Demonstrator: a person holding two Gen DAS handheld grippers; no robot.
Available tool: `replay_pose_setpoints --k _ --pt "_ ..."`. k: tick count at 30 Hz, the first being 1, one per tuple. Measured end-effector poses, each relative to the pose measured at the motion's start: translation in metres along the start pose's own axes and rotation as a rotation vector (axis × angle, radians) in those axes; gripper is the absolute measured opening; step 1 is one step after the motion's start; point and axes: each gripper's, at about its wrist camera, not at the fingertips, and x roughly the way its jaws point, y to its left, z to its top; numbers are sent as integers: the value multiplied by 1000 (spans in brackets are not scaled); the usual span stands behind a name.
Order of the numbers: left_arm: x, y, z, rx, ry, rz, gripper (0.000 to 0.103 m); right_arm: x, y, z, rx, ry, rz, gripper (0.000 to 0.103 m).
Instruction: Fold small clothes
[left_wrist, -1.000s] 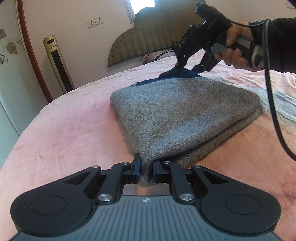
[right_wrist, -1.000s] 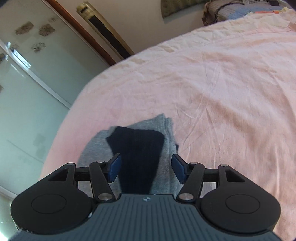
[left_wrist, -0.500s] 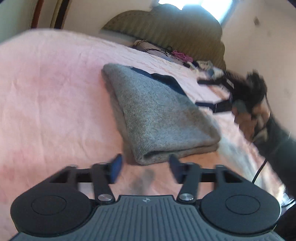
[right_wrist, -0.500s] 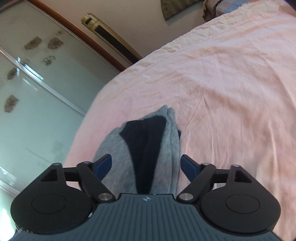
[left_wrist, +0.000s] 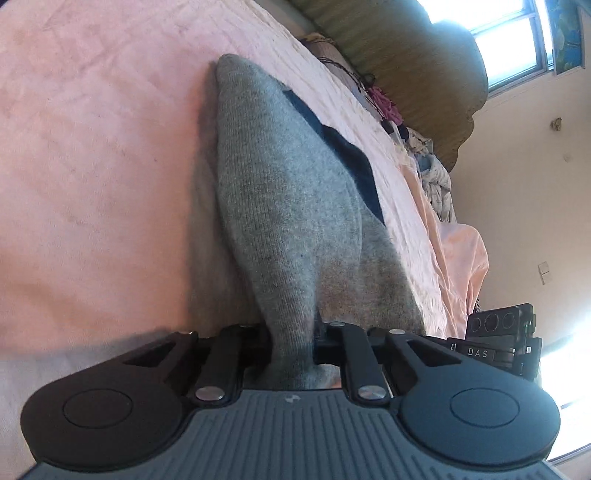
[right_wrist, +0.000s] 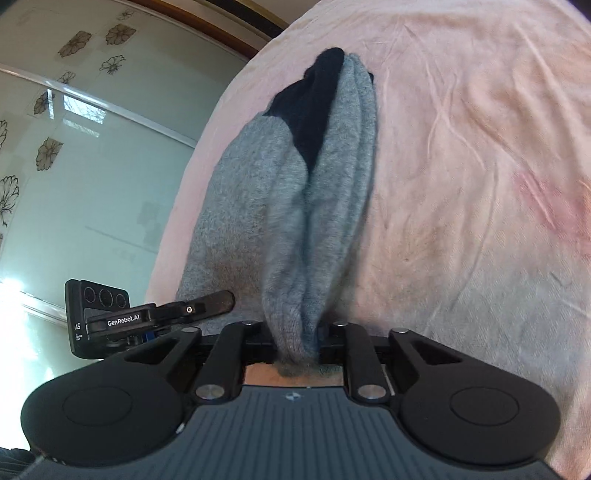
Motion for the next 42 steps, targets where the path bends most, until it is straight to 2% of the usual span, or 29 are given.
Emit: replay_pose_setpoints --k 3,4,6,7,8,9,10,11,12,13,14,16,18,19,22,23,24,25,27,30,33,36,39,42 --pt "-23 -10 -12 69 -11 -18 12 -14 10 -14 -59 -21 29 20" --pt "-25 -9 -19 82 8 -10 12 -20 14 -21 -76 -22 39 20" --pt "-21 -2 -32 133 32 68 14 -26 15 -37 -79 -5 40 20" --pt "-23 0 -37 149 3 51 16 -23 12 -45 -83 16 7 20" --pt "-26 0 -37 154 7 49 17 -20 7 -51 -76 21 -20 20" --pt "-31 -1 -35 146 21 55 20 -23 0 -54 -43 -5 14 22" --pt "-39 -5 -30 147 17 72 29 -27 -3 -52 -14 -8 34 31" --pt "-50 -9 -27 176 -26 96 40 -36 0 -49 -17 -29 29 36" --pt "-60 -17 -23 228 -88 129 49 -50 5 -44 -38 -82 19 53" --pt "-68 -27 -20 297 -159 174 71 -63 9 -36 -55 -146 26 66" --pt "-71 -42 -16 379 -235 235 82 -72 13 -26 -66 -186 40 68" --pt "-56 -71 -7 532 -305 340 82 -77 23 8 -94 -251 -6 67" --pt "-27 -91 -7 661 -324 401 82 -64 33 40 -125 -280 -80 67" --pt "-11 -98 -8 712 -317 424 81 -51 36 56 -129 -283 -111 64" --pt "37 -96 -9 794 -205 450 81 3 37 100 -140 -217 -238 58" --pt "49 -89 -13 837 -206 480 82 19 35 105 -159 -183 -308 52" --pt "50 -82 -18 883 -247 478 82 36 35 105 -211 -149 -403 17" --pt "49 -76 -22 905 -267 452 82 44 34 99 -288 -149 -430 14" --pt "47 -76 -22 904 -264 444 82 40 26 98 -282 -153 -402 11" --pt "44 -88 -23 889 -239 479 82 34 28 95 -292 -168 -407 15" --pt "40 -92 -26 864 -230 483 81 16 53 79 -280 -269 -451 29" --pt "44 -90 -27 857 -239 493 81 8 92 55 -367 -323 -399 30" --pt "43 -93 -29 850 -237 501 81 27 109 48 -430 -255 -379 41" --pt "46 -92 -27 845 -238 495 81 59 89 50 -444 -137 -473 43"
